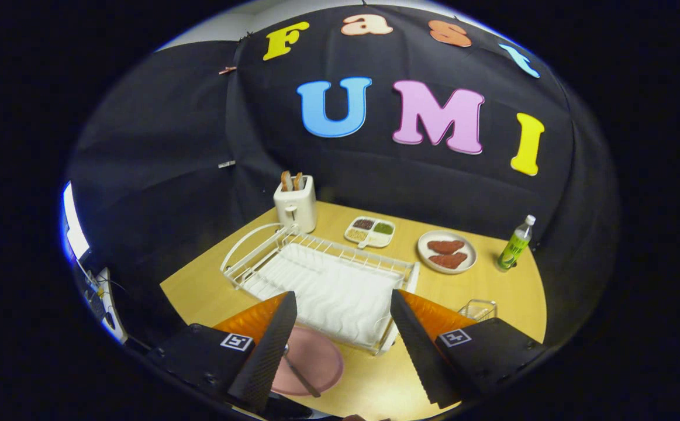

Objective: Take the plate from the dish rack, then take the spoon from the basket and place it into the plate.

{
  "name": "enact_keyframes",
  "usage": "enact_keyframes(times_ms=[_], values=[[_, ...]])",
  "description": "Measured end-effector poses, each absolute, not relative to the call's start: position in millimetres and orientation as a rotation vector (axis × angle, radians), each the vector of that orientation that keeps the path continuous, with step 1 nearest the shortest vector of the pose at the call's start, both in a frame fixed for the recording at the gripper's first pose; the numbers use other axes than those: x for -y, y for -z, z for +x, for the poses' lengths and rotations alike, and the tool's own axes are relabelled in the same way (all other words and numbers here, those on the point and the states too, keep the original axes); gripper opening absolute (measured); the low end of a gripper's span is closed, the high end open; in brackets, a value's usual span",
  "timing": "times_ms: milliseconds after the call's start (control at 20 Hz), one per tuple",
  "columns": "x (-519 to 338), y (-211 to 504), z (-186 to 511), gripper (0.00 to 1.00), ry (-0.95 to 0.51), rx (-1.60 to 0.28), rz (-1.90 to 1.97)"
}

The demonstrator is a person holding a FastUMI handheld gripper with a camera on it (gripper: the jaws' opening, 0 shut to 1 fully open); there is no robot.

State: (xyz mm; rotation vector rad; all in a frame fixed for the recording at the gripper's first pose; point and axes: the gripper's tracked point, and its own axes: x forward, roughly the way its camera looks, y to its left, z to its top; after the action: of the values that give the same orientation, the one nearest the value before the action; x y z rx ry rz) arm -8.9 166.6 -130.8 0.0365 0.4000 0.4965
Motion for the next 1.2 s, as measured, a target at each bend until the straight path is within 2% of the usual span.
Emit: enact_keyframes(times_ms=[500, 1200], values=[[-69.2, 59.9, 16.3, 0.97, -0.298, -0.222, 0.025], [-15.5, 22.6, 24.4, 0.98, -0.251, -0.152, 0.03]])
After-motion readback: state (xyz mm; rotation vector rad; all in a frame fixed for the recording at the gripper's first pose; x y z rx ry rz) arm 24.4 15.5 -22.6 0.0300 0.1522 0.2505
